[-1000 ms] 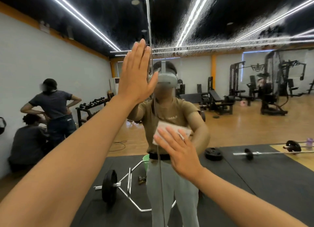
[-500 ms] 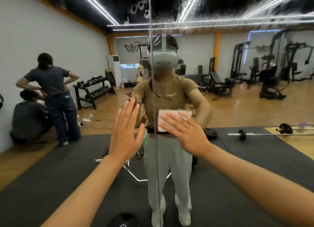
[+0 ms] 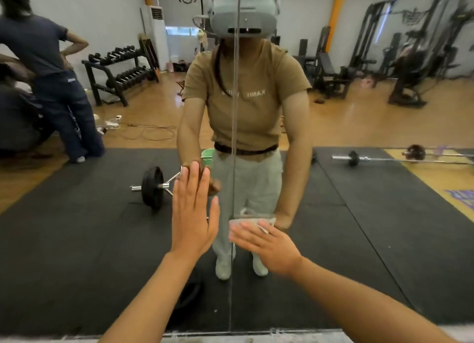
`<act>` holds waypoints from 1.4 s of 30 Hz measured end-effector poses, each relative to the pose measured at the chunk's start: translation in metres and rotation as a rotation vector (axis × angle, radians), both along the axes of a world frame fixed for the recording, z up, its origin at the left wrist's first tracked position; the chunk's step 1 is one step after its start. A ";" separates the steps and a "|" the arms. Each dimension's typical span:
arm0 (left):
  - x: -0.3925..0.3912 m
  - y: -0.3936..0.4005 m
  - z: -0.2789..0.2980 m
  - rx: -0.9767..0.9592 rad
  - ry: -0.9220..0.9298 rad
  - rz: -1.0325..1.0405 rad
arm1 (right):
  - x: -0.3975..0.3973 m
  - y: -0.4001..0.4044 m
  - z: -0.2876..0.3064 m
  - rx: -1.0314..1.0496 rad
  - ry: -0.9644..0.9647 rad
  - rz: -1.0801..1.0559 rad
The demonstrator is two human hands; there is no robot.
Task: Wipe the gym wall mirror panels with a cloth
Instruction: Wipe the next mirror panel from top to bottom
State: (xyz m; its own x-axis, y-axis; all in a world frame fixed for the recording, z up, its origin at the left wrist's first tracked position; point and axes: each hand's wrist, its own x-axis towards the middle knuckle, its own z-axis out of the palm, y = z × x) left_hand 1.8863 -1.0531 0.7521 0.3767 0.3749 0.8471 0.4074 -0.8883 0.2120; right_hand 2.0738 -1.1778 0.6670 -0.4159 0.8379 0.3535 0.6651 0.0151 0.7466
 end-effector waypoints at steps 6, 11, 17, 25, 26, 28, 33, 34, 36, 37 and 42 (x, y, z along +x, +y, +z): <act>0.006 -0.001 -0.002 -0.001 -0.028 0.017 | 0.014 -0.014 -0.016 -0.205 -0.111 0.009; 0.004 -0.006 0.001 -0.035 -0.012 0.024 | 0.041 -0.028 0.079 0.140 0.160 0.120; 0.009 -0.018 0.005 -0.100 -0.028 0.054 | 0.056 -0.044 0.219 0.738 0.655 0.084; 0.017 -0.023 0.006 -0.118 -0.068 0.082 | 0.039 -0.034 0.029 0.588 0.754 -0.020; 0.018 -0.024 0.006 -0.120 -0.071 0.087 | 0.035 -0.042 -0.008 0.481 0.714 -0.047; 0.019 -0.026 0.006 -0.125 -0.074 0.094 | 0.029 -0.059 -0.059 0.298 0.661 -0.092; 0.022 -0.033 0.009 -0.173 -0.095 0.096 | 0.040 -0.069 -0.042 0.228 0.722 -0.081; 0.023 -0.034 0.009 -0.182 -0.104 0.097 | 0.041 -0.065 -0.024 0.300 0.773 -0.059; 0.027 -0.037 0.011 -0.199 -0.120 0.105 | 0.043 -0.053 0.023 0.526 0.891 -0.028; 0.029 -0.038 0.011 -0.206 -0.124 0.110 | 0.045 -0.047 0.053 0.639 0.958 -0.025; 0.033 -0.042 0.012 -0.230 -0.151 0.127 | 0.063 -0.042 0.194 1.058 1.220 0.062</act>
State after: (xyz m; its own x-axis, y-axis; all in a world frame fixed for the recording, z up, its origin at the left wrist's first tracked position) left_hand 1.9194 -1.0952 0.7639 0.1910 0.5997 0.7771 0.4609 -0.7538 0.4684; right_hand 2.1372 -1.2198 0.8608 0.5092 0.0098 0.8606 0.8577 -0.0887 -0.5065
